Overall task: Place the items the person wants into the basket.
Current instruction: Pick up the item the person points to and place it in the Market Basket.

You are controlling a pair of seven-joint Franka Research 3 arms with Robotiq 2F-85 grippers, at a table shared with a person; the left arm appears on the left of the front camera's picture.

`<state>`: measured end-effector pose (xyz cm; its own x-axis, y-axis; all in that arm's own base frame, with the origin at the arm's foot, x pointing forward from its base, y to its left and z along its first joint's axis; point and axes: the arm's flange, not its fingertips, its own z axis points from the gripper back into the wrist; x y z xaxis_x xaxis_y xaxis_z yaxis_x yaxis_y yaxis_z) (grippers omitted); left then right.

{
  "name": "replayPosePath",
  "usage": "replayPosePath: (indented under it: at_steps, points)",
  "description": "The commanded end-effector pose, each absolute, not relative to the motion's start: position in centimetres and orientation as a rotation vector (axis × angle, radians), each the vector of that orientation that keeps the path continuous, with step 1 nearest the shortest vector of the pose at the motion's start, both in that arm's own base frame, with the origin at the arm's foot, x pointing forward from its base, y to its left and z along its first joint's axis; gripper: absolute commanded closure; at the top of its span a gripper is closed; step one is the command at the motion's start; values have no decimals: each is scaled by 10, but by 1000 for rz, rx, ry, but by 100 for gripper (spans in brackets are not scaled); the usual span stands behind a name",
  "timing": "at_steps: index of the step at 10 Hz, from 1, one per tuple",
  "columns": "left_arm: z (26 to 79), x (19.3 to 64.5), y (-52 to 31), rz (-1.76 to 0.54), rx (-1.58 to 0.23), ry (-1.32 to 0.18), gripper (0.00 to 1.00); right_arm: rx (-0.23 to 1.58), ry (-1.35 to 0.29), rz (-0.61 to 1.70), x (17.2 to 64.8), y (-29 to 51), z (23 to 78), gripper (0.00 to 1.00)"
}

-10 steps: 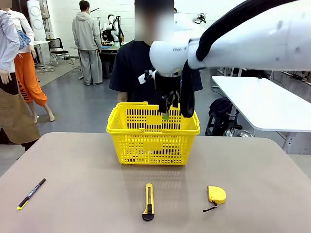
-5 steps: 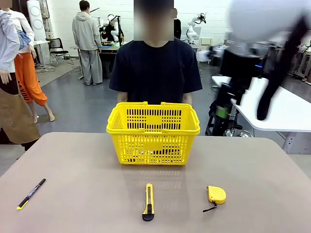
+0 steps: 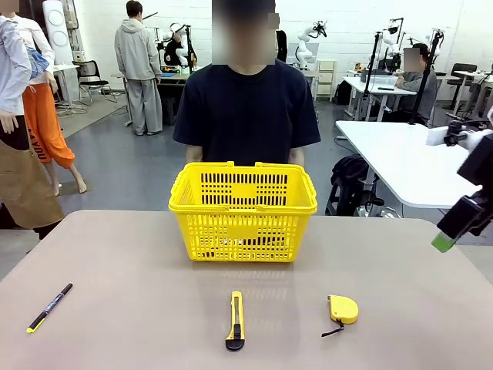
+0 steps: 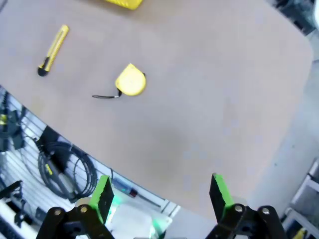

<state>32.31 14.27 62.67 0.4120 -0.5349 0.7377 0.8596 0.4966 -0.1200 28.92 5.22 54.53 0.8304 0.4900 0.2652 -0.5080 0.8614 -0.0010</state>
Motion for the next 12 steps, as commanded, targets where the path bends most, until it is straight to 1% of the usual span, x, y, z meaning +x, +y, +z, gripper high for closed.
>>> replayPosePath:
  at_steps: [1, 3, 4, 12]
  points:
    - [626, 323, 143, -948, -541, -698, 0, 110, -321, 507, 290, 53, 546, 0]
    - [626, 323, 143, -948, -541, -698, 0, 154, -318, 477, 299, 50, 550, 0]
    - [626, 323, 143, -948, -541, -698, 0, 79, -300, 515, 287, 47, 550, 0]
    - [626, 323, 143, -948, -541, -698, 0, 79, -300, 515, 287, 47, 550, 0]
